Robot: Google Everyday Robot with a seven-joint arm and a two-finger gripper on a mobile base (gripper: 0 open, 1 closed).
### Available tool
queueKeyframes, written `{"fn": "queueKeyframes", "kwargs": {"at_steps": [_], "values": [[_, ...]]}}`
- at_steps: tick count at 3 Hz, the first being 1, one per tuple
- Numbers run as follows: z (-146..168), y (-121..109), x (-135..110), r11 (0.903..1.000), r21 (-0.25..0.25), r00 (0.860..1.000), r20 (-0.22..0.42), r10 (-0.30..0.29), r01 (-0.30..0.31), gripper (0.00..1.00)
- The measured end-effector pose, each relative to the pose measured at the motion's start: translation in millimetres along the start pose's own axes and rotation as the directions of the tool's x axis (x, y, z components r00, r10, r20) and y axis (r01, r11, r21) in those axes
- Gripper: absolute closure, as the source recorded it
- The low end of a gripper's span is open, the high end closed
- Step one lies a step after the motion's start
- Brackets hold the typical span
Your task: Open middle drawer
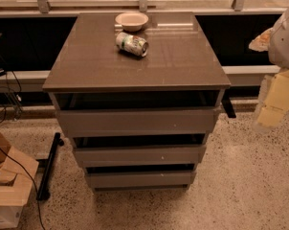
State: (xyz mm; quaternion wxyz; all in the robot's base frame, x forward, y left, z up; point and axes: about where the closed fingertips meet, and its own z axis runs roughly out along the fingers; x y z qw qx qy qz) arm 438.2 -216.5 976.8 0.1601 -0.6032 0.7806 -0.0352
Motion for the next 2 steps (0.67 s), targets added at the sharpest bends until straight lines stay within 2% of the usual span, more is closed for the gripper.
{"fn": "queueKeyframes", "kwargs": {"at_steps": [1,2], "values": [[0,0,0,1.0000,0.000,1.000,0.000,0.000,0.000,0.00],[16,3,-6,0.9997,-0.024,0.998,0.055,0.000,0.001,0.00]]}}
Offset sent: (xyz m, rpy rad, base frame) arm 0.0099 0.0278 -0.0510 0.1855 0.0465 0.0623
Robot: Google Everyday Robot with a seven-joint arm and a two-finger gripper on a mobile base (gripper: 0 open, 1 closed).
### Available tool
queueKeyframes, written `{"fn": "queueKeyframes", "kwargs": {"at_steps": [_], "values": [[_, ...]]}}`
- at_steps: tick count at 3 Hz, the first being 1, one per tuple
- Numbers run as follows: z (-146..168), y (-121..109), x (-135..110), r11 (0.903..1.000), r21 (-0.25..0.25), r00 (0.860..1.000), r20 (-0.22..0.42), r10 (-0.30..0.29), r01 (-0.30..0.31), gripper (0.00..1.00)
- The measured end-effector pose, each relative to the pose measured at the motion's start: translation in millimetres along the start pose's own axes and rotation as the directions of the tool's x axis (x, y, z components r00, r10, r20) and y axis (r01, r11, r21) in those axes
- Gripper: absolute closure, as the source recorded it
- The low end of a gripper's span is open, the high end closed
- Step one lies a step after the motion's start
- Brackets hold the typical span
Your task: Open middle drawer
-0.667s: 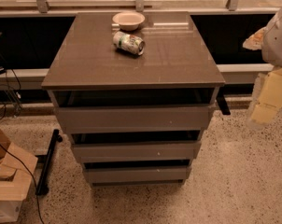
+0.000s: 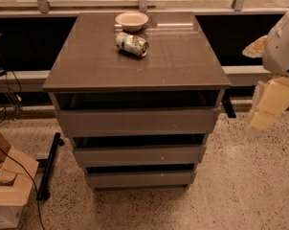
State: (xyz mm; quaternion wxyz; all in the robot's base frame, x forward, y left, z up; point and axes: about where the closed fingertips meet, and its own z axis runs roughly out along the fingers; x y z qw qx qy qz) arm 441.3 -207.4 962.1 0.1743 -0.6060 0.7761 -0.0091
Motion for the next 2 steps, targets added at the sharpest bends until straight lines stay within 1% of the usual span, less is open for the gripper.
{"fn": "queueKeyframes", "kwargs": {"at_steps": [1,2], "values": [[32,1,-14,0.9992,-0.038,0.993,0.115,-0.007,0.011,0.00],[68,-4,-29,0.9912,-0.132,0.965,0.261,0.024,0.011,0.00]]}}
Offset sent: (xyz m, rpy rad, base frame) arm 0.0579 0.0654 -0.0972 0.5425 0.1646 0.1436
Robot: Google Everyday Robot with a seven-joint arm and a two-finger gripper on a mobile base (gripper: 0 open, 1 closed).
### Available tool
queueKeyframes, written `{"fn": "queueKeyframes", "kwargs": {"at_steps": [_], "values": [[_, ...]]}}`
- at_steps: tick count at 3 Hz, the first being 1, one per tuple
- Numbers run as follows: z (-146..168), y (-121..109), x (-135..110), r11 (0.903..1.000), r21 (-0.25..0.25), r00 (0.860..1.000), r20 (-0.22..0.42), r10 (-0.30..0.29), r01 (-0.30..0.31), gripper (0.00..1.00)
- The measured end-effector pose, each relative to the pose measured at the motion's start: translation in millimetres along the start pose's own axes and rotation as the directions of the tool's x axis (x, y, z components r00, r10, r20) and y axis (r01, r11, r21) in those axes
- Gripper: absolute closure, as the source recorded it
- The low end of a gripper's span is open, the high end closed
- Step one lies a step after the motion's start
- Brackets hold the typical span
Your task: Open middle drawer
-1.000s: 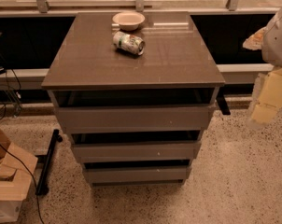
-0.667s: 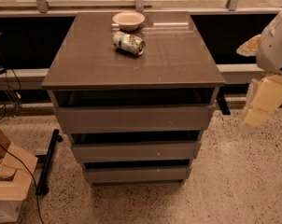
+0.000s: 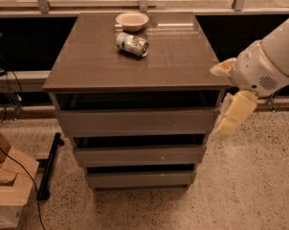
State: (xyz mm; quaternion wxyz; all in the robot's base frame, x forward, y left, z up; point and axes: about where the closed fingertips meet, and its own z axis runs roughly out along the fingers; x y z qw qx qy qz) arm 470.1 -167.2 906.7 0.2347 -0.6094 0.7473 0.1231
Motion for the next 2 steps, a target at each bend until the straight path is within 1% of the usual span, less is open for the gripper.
{"fn": "queueKeyframes", "kwargs": {"at_steps": [1,2], "values": [[12,0,-3,0.9992,-0.037,0.999,0.039,0.016,-0.014,0.00],[22,7,8,0.9967,0.003,0.996,0.031,0.082,-0.082,0.00]]}}
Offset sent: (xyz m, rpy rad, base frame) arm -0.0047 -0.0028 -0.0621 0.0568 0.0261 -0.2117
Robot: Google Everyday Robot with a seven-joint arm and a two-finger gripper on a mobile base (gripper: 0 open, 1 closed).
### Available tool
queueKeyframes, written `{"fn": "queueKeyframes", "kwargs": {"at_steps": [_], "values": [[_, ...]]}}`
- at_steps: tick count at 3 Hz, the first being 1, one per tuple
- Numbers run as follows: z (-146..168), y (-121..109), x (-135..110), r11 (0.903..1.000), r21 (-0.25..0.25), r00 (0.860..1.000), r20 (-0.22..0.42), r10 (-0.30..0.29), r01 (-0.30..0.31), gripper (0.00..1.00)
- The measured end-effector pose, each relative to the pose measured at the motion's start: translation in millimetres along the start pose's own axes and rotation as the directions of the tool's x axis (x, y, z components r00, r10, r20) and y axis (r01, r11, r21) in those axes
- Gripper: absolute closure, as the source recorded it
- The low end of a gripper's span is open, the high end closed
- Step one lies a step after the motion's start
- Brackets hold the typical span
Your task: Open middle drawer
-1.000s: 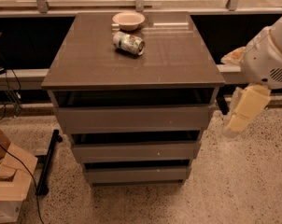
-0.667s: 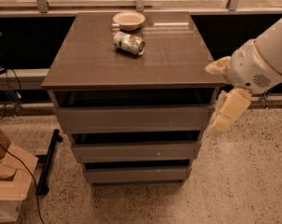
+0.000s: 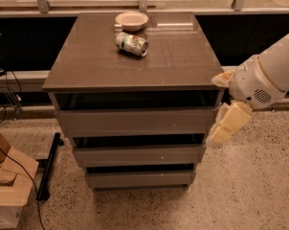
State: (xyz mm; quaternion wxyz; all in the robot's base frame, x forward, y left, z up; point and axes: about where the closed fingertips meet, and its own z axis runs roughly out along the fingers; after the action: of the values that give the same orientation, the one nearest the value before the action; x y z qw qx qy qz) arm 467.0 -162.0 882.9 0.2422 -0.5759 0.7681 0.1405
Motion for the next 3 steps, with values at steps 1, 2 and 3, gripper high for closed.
{"fn": "queueKeyframes", "kwargs": {"at_steps": [1,2,3], "values": [[36,6,22,0.9972,-0.001,0.995,0.069,0.075,-0.075,0.00],[72,12,40,0.9919,-0.038,0.981,0.148,0.126,-0.121,0.00],[124,24,55,0.9803,-0.112,0.947,0.262,0.187,-0.163,0.00]]}}
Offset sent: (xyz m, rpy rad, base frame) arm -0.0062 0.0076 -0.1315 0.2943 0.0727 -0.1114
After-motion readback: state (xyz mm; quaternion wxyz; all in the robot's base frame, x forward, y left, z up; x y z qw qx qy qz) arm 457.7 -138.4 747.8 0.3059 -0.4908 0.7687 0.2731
